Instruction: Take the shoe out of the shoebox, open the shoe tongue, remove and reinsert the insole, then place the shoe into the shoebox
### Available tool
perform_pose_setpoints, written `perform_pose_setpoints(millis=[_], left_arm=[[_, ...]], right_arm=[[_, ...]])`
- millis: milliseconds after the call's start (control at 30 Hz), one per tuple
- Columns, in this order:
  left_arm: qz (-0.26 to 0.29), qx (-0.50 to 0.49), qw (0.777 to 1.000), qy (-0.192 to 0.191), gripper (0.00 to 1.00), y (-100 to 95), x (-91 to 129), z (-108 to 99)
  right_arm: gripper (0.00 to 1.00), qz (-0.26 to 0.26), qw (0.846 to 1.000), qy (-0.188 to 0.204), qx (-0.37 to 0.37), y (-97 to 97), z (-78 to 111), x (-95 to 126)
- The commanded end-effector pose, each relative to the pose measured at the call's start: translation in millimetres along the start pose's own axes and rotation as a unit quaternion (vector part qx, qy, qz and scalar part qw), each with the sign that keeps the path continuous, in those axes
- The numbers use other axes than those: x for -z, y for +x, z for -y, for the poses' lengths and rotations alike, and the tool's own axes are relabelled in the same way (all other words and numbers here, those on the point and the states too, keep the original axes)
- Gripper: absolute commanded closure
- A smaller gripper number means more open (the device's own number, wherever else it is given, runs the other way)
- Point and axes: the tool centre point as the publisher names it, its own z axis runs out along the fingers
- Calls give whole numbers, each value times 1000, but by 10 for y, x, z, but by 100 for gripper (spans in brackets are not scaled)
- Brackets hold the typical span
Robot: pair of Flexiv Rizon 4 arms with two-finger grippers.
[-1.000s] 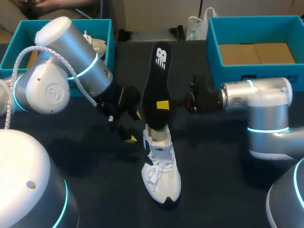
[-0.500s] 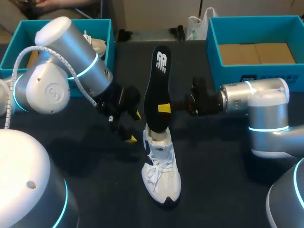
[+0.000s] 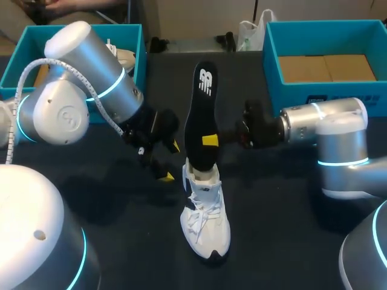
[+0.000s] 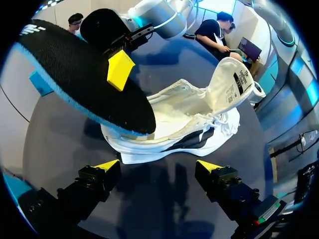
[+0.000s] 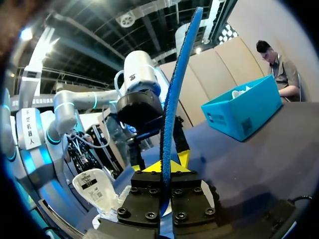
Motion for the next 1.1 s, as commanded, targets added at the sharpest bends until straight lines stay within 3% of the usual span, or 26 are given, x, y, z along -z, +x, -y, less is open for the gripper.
perform_pose_setpoints(millis=[33,567,1100], left_arm=[[1,-1,1000,1,0,11,2,-11],[1,-1,1000,1,0,11,2,-11],[1,-1,1000,1,0,11,2,-11]], right_arm=[[100,7,1000,4,-1,-36,35,-33],[100,52,998,24,-14,10,212,-89],[100,45,997,33,-50,92,595,-96]])
